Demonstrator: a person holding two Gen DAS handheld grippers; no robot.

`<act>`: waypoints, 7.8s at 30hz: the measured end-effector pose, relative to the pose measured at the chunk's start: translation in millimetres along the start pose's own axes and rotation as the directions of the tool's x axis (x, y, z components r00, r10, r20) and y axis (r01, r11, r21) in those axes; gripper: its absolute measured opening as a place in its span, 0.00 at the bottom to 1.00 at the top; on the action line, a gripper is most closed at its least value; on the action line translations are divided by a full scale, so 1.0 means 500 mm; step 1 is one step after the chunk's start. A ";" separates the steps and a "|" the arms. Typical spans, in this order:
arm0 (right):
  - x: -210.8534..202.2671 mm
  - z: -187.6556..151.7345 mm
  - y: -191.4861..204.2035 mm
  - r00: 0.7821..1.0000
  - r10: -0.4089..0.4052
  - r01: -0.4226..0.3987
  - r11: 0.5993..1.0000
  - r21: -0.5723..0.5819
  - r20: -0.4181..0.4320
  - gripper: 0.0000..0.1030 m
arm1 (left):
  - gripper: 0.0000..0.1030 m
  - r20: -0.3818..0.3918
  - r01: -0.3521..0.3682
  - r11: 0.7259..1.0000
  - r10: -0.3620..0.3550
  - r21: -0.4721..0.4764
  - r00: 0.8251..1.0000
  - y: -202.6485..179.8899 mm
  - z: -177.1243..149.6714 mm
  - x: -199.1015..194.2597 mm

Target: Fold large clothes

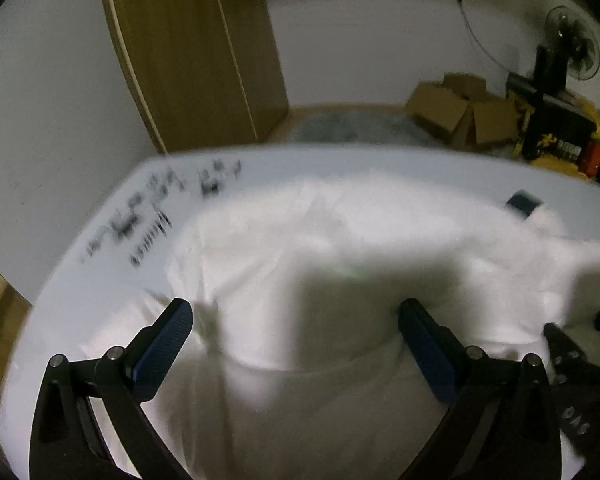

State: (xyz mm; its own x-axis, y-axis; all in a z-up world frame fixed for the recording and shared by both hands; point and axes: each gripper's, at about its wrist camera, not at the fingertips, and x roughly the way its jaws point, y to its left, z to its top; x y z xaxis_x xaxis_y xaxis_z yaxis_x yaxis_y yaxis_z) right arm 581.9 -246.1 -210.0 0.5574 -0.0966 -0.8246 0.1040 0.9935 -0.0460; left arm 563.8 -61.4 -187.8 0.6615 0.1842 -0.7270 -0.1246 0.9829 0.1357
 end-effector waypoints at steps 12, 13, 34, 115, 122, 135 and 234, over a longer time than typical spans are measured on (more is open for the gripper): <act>0.020 -0.025 0.017 0.999 -0.039 0.040 0.999 -0.030 0.031 0.79 | 1.00 0.024 0.026 1.000 -0.025 -0.013 0.999 -0.005 -0.030 0.028; 0.020 -0.027 0.016 0.999 -0.039 0.040 0.999 -0.030 0.031 0.79 | 1.00 0.020 0.028 0.999 -0.028 -0.015 0.999 -0.004 -0.030 0.031; -0.059 -0.053 -0.268 0.998 -0.055 0.054 0.994 0.090 0.016 0.80 | 1.00 -0.076 0.119 0.982 -0.131 -0.146 0.989 0.227 -0.035 0.036; 0.067 0.046 0.046 0.964 0.219 -0.201 0.971 0.127 -0.151 0.20 | 1.00 -0.049 0.472 0.760 -0.548 -0.447 0.835 0.481 -0.255 -0.223; -0.101 -0.120 0.013 0.962 0.260 -0.247 0.959 0.141 -0.086 0.16 | 1.00 -0.059 0.441 0.761 -0.528 -0.476 0.847 0.507 -0.258 -0.183; -0.137 -0.319 0.061 0.977 0.212 -0.213 0.977 -0.022 -0.023 0.13 | 1.00 -0.140 0.391 0.733 -0.547 -0.557 0.826 0.494 -0.306 -0.131; -0.240 -0.601 -0.671 0.751 0.496 -0.660 0.540 0.522 0.436 0.26 | 0.38 0.005 0.342 0.861 -0.371 0.377 0.929 -0.605 -0.325 -0.464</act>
State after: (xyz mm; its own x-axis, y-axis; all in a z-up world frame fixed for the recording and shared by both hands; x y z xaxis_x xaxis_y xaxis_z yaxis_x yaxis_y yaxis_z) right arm 232.8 -549.8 -265.0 0.8294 0.3940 -0.3961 0.1185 0.5688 0.8139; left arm 327.6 -401.9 -169.6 0.6643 -0.1938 -0.7219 0.3976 0.9094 0.1217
